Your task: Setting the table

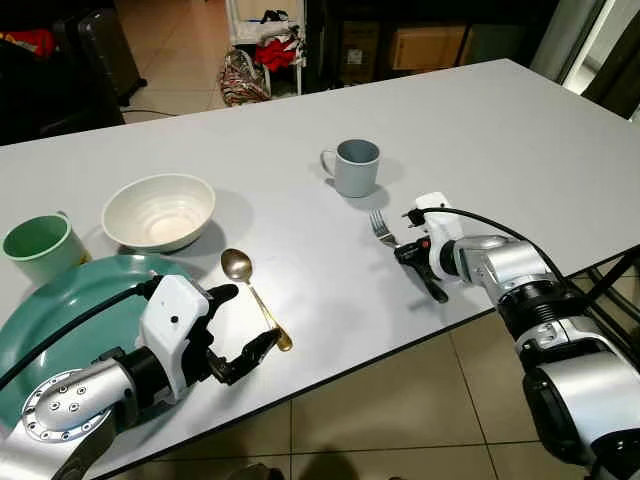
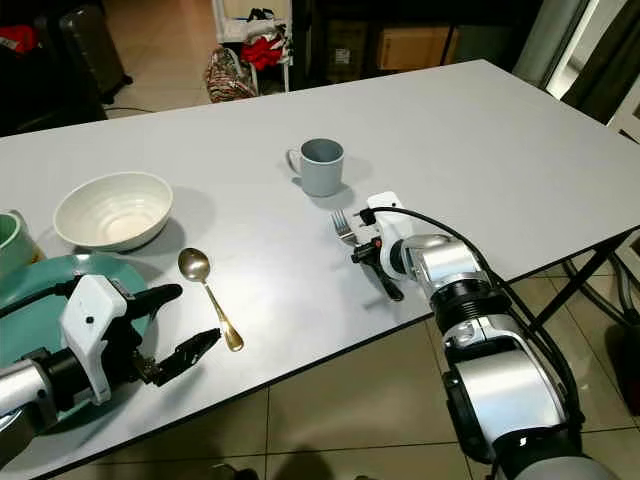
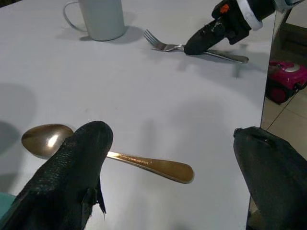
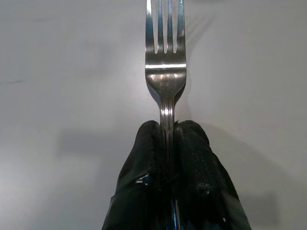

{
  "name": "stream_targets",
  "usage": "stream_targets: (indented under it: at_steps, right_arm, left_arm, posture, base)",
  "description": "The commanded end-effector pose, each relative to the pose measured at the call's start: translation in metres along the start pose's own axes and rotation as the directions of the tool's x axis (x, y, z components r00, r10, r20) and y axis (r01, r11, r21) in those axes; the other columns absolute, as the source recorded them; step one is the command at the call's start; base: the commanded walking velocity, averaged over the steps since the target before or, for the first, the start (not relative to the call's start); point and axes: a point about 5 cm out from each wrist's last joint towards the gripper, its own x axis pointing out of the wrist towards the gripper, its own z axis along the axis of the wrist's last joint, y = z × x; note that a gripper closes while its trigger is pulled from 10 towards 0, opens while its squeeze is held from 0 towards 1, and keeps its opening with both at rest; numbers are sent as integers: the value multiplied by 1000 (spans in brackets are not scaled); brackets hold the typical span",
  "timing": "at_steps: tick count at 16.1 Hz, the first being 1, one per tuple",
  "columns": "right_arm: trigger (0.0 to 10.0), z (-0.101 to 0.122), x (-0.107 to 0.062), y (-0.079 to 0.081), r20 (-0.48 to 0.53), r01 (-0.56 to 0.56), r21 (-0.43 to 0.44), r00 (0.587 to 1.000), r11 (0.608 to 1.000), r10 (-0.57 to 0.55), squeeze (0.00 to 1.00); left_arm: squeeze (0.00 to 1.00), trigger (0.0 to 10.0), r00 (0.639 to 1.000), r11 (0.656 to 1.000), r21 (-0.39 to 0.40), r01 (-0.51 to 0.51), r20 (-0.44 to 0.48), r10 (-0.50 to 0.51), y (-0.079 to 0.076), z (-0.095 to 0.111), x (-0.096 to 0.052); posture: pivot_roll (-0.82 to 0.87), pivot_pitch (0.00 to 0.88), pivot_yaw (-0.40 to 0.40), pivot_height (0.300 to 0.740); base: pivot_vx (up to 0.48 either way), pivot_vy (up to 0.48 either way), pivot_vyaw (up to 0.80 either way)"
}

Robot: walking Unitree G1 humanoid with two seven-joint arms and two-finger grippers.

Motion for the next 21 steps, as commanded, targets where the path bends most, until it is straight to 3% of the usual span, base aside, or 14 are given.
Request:
stream_targets:
  at_steps: [1, 6, 11, 12, 13, 14, 18, 21]
  right_arm:
    - [0, -10, 10, 16, -49, -57, 26, 997, 998, 58, 0]
    - [0, 1, 25, 52, -16, -116, 32, 993, 993, 116, 0]
    - [0, 5, 29, 65, -24, -125, 13, 992, 992, 126, 0]
    - [1255, 4, 29, 65, -34, -114, -2, 993, 993, 114, 0]
    - [10000, 2, 30, 64, -51, -92, -24, 995, 996, 90, 0]
    - [10000, 0, 30, 65, -57, -89, -11, 994, 996, 89, 961]
    - [10000, 4, 26, 65, -43, -78, 14, 996, 997, 79, 1000]
    - [10000, 27, 9, 60, 40, -53, 13, 998, 998, 53, 1000]
  left_arm:
    - [0, 10000, 1000, 1000, 6, -2, -13, 2, 2, -3, 0]
    - [0, 10000, 1000, 1000, 19, 3, -7, -3, 3, -2, -2]
    - [0, 10000, 1000, 1000, 20, 7, -3, -7, 2, 2, -2]
    - [0, 10000, 1000, 1000, 20, 8, -2, -7, 2, 2, -2]
    - [0, 10000, 1000, 1000, 19, 8, -2, -8, 2, 1, -1]
    - [0, 10000, 1000, 1000, 16, 12, -3, -12, 1, 0, 0]
    - [0, 10000, 1000, 1000, 12, 16, -6, -16, 1, -3, 3]
    - [0, 10000, 999, 1000, 3, -3, 37, 3, 4, 4, 3]
  posture:
    - [-13, 43, 19, 740]
    - [-10, 47, 28, 740]
    - [-9, 50, 21, 740]
    - [-10, 52, 20, 740]
    - [-12, 52, 19, 740]
    - [-17, 52, 22, 740]
    - [-19, 49, 26, 740]
    - [-22, 46, 27, 740]
  base:
    - [0, 0, 0]
    - [0, 0, 0]
    - [0, 0, 0]
    - [0, 0, 0]
    - [0, 0, 0]
    - [0, 0, 0]
    - [0, 0, 0]
    - [0, 0, 0]
